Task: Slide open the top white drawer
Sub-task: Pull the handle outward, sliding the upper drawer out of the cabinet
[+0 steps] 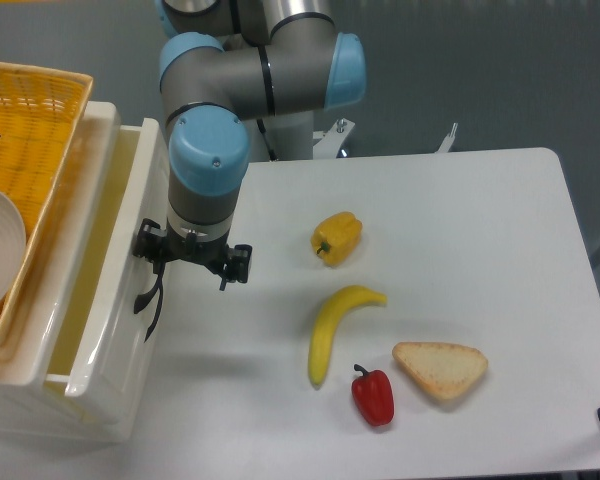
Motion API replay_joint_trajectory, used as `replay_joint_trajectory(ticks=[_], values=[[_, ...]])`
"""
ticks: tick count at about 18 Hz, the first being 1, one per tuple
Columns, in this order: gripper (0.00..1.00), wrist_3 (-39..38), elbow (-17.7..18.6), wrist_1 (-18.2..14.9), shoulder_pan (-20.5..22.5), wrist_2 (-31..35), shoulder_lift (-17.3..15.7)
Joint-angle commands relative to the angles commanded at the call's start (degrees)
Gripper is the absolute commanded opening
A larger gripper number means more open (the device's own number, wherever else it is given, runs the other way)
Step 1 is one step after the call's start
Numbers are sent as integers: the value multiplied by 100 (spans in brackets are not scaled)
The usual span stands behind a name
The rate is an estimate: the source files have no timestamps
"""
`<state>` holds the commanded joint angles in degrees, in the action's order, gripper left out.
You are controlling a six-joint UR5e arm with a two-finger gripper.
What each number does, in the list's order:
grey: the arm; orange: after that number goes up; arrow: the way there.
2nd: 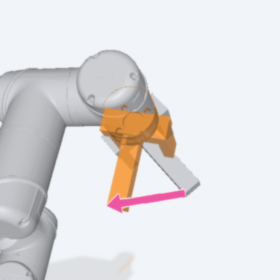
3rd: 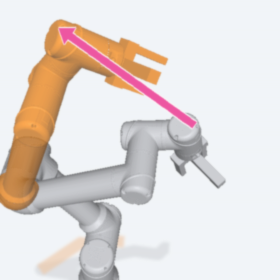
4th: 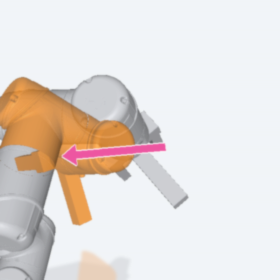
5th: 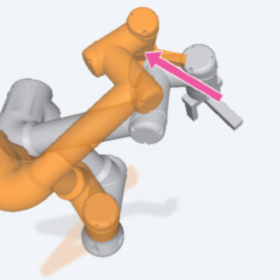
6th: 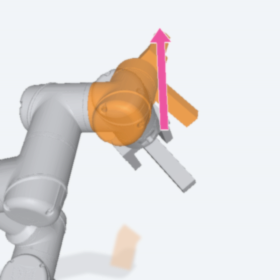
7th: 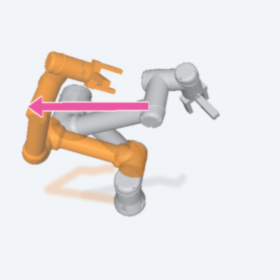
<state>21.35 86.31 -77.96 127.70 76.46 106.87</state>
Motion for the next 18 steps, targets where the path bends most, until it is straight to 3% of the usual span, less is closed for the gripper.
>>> replay_joint_trajectory(ticks=[18], values=[[100,273,-9,9,378,35,9]])
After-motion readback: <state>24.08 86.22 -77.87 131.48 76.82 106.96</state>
